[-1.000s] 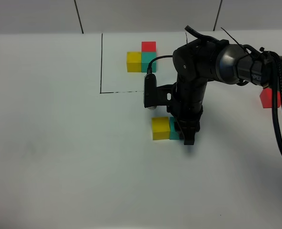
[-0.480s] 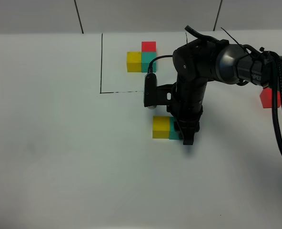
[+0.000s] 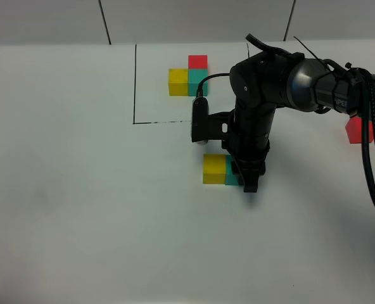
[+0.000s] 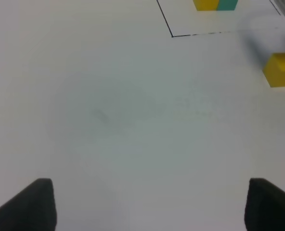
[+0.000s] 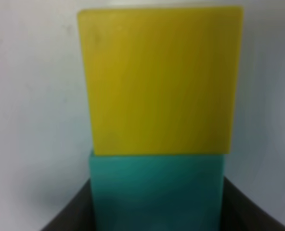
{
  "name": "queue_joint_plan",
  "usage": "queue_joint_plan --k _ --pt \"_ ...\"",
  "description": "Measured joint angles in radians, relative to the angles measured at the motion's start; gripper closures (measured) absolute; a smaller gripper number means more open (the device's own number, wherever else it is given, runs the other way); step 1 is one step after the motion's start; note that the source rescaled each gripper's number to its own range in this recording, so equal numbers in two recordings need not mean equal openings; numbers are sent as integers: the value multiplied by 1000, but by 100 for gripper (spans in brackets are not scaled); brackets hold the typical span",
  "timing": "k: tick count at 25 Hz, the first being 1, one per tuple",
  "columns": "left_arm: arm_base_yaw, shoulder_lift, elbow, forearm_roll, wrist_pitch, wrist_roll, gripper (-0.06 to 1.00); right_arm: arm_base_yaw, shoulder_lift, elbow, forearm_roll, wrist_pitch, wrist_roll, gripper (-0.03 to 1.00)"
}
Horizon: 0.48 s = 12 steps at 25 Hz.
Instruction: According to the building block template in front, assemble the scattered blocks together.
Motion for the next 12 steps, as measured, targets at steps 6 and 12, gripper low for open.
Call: queue_joint_plan --k 6,12 --pt "0 0 0 0 0 0 9 0 0 0 -1 2 -17 96" --pt "0 0 0 0 0 -1 9 0 0 0 -4 3 -47 96"
